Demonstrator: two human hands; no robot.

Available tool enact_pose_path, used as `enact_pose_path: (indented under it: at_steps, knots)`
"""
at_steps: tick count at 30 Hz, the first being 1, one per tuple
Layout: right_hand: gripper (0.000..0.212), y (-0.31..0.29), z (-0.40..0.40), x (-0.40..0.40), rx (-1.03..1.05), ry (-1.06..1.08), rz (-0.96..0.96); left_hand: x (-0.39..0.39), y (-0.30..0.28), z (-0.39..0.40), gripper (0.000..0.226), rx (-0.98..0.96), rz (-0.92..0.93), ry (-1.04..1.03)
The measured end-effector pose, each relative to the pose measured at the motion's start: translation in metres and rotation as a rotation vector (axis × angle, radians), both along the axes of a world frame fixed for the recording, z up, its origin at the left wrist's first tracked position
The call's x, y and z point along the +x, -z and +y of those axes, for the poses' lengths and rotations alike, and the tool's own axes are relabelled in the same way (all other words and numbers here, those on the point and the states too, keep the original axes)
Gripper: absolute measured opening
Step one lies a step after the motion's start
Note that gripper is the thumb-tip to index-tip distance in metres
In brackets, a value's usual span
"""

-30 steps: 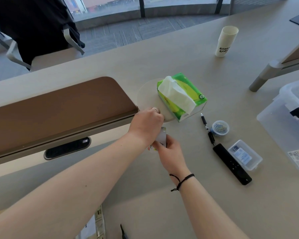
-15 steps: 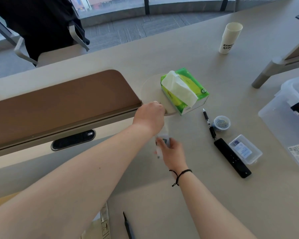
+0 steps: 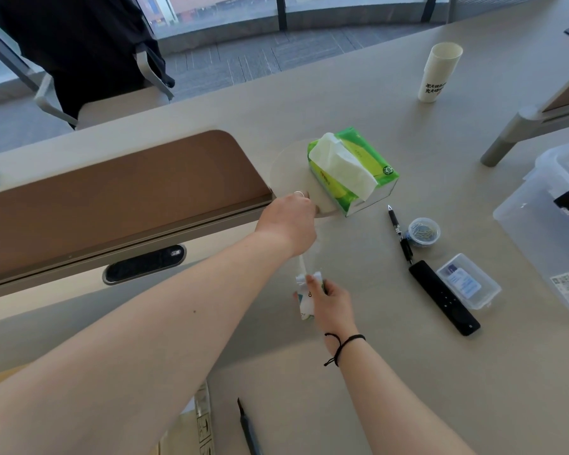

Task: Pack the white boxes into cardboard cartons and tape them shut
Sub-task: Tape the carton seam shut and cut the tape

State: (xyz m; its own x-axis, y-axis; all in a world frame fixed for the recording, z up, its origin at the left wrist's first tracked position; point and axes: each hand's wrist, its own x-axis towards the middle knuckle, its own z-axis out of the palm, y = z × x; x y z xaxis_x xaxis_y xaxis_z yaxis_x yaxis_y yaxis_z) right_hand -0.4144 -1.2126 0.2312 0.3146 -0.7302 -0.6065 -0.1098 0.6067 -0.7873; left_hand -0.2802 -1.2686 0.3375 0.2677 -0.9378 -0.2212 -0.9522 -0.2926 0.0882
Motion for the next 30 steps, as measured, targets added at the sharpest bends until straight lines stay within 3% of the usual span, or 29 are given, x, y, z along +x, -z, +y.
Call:
enact_pose_path:
  at_steps: [5,18,22,25,30]
  knots:
    - [0.011,0.003,-0.008,-0.001,-0.018,-0.028,-0.012,-0.001,-0.001,0.004,0.038,0.003,0.046,-0.021]
    - [0.009,-0.002,-0.013,0.003,-0.062,-0.071,0.081,-0.003,-0.009,0.007,0.044,0.031,0.119,-0.082]
    - [0.014,-0.004,-0.014,0.000,-0.089,-0.127,0.206,-0.001,-0.017,0.014,0.058,0.097,0.190,-0.090]
    - [0.036,-0.012,-0.014,-0.005,-0.081,-0.108,0.242,0.002,-0.016,0.029,0.068,0.145,0.306,-0.061]
    - [0.052,-0.028,-0.005,-0.005,-0.176,-0.075,0.322,0.000,-0.005,0.072,0.061,0.034,0.419,-0.139]
